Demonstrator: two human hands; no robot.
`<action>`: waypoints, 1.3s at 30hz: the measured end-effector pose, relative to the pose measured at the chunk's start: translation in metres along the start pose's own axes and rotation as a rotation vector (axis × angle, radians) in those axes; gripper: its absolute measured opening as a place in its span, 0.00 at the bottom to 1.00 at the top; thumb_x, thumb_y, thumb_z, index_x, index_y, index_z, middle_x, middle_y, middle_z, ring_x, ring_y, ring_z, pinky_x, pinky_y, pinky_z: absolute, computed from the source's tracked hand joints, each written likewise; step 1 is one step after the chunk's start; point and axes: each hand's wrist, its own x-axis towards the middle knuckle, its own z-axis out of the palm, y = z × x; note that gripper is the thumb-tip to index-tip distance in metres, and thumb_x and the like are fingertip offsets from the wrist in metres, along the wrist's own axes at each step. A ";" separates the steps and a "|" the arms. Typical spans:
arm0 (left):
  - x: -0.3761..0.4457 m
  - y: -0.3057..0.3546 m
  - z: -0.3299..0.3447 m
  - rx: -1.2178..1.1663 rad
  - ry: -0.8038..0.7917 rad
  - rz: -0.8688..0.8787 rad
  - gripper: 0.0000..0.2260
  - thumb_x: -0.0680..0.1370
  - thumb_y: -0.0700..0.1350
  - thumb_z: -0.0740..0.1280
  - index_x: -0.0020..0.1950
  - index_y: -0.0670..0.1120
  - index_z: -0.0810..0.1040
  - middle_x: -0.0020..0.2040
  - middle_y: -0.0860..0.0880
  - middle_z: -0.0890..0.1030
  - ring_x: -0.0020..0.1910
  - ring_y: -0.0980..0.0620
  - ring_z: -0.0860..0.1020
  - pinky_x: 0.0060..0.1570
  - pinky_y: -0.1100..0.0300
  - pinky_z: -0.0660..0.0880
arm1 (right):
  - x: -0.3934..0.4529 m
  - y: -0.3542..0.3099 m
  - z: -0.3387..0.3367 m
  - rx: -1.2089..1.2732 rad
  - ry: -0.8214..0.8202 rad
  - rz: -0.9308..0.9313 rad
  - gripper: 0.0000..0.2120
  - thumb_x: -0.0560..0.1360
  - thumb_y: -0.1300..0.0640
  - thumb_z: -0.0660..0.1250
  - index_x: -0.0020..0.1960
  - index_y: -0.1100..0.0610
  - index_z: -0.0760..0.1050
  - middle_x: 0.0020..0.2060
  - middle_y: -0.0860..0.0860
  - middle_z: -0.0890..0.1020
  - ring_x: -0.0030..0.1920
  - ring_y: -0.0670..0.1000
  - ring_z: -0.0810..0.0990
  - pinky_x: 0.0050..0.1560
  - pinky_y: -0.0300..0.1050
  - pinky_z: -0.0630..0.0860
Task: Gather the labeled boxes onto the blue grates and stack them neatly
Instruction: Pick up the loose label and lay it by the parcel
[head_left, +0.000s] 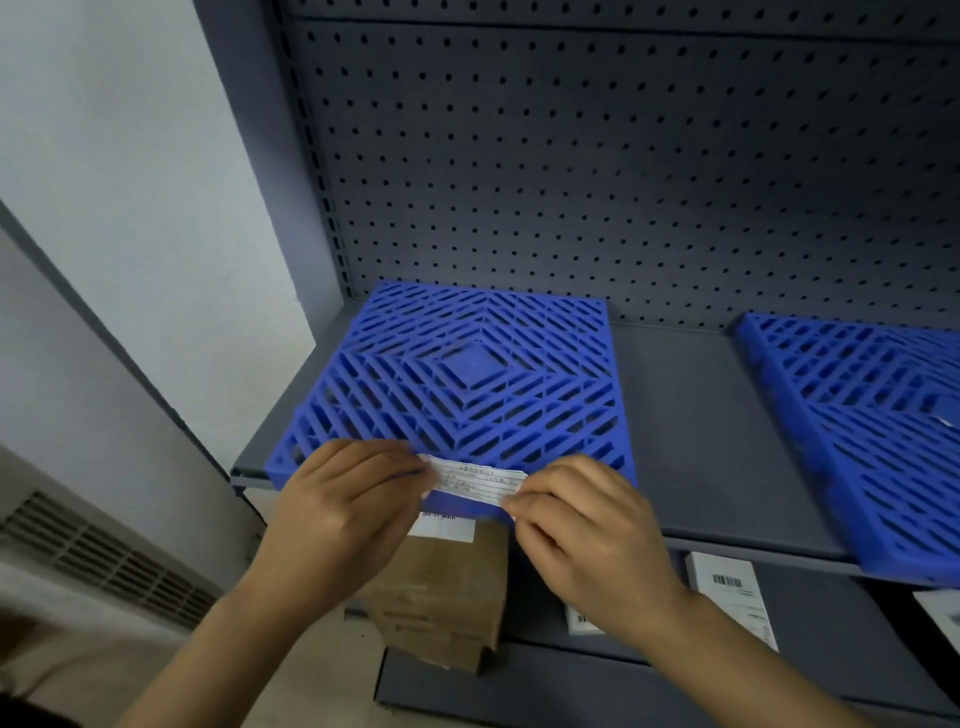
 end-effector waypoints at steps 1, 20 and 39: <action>-0.002 -0.002 0.000 -0.024 -0.002 -0.028 0.09 0.76 0.47 0.66 0.48 0.45 0.85 0.49 0.50 0.84 0.50 0.53 0.81 0.53 0.59 0.74 | 0.001 -0.002 0.003 0.001 -0.004 0.008 0.04 0.74 0.61 0.68 0.44 0.57 0.82 0.41 0.49 0.81 0.42 0.51 0.78 0.40 0.47 0.74; -0.015 -0.020 0.008 -0.115 0.042 -0.089 0.10 0.75 0.49 0.69 0.48 0.44 0.84 0.50 0.50 0.84 0.51 0.53 0.80 0.50 0.57 0.76 | 0.007 -0.010 0.016 -0.031 -0.033 0.119 0.06 0.73 0.54 0.71 0.47 0.55 0.82 0.45 0.49 0.81 0.47 0.49 0.76 0.44 0.47 0.75; 0.060 0.048 0.011 -0.193 0.112 0.113 0.14 0.78 0.51 0.67 0.57 0.43 0.81 0.57 0.47 0.81 0.56 0.50 0.78 0.58 0.54 0.74 | -0.012 0.023 -0.070 -0.143 0.036 0.209 0.15 0.75 0.51 0.69 0.58 0.58 0.79 0.54 0.53 0.80 0.51 0.53 0.79 0.50 0.48 0.76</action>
